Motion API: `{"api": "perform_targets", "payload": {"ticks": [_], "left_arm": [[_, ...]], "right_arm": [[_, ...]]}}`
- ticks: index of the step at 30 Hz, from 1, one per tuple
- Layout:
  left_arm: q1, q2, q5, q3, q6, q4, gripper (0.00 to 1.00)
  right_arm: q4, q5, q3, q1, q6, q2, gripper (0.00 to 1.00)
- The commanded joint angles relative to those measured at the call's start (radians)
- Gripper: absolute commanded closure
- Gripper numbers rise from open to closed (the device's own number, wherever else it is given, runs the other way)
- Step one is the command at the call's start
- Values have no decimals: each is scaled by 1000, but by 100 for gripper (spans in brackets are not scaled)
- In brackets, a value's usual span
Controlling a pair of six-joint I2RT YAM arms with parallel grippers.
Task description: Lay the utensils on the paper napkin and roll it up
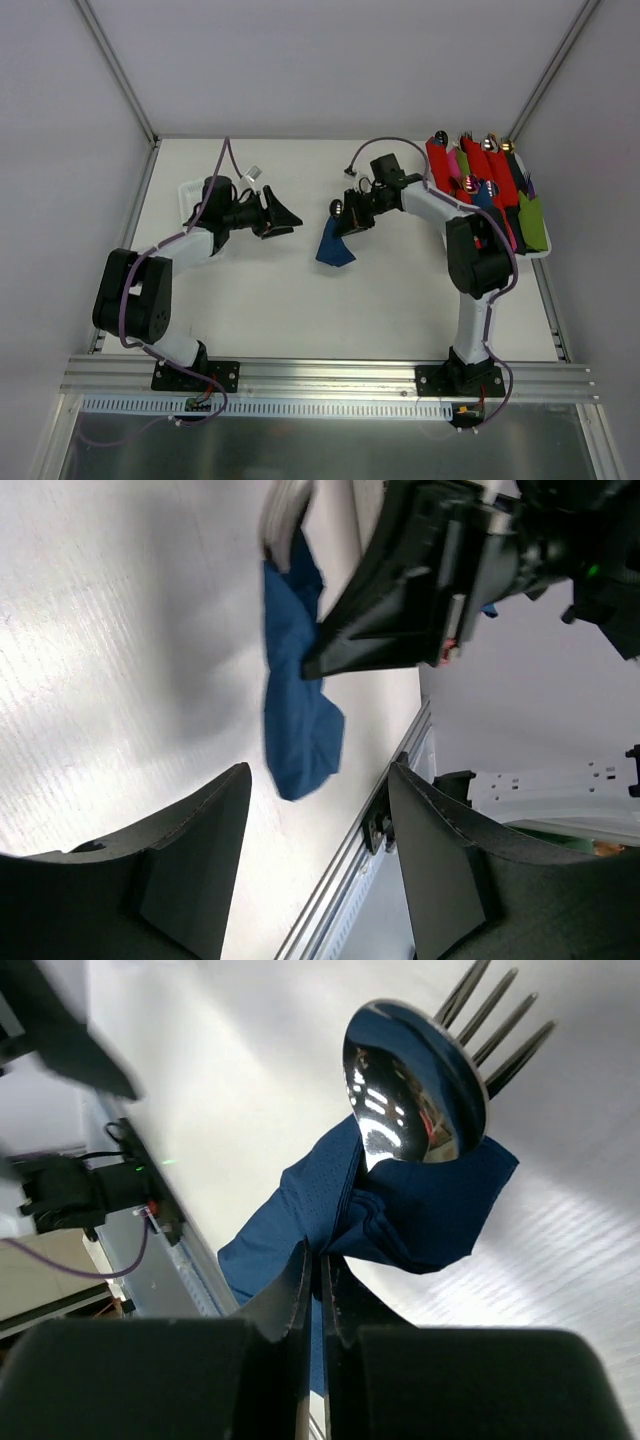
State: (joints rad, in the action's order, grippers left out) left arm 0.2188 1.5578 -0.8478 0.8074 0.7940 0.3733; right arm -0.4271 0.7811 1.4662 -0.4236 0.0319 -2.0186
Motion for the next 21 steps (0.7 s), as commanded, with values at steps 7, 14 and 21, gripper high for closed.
{"api": "perform_targets", "payload": {"ticks": [7,14,21], "left_arm": [[-7,-88,-122,99,23,-36,40],[74,-117,-148,141,149,90,39],[169,-130,-86,144,151,79,39]], "right_arm": [[48,147,-18,-24,65,317,100],[-71,-11,-10,-119,172,394,100],[-87,-57,11,-161,174,419,100]]}}
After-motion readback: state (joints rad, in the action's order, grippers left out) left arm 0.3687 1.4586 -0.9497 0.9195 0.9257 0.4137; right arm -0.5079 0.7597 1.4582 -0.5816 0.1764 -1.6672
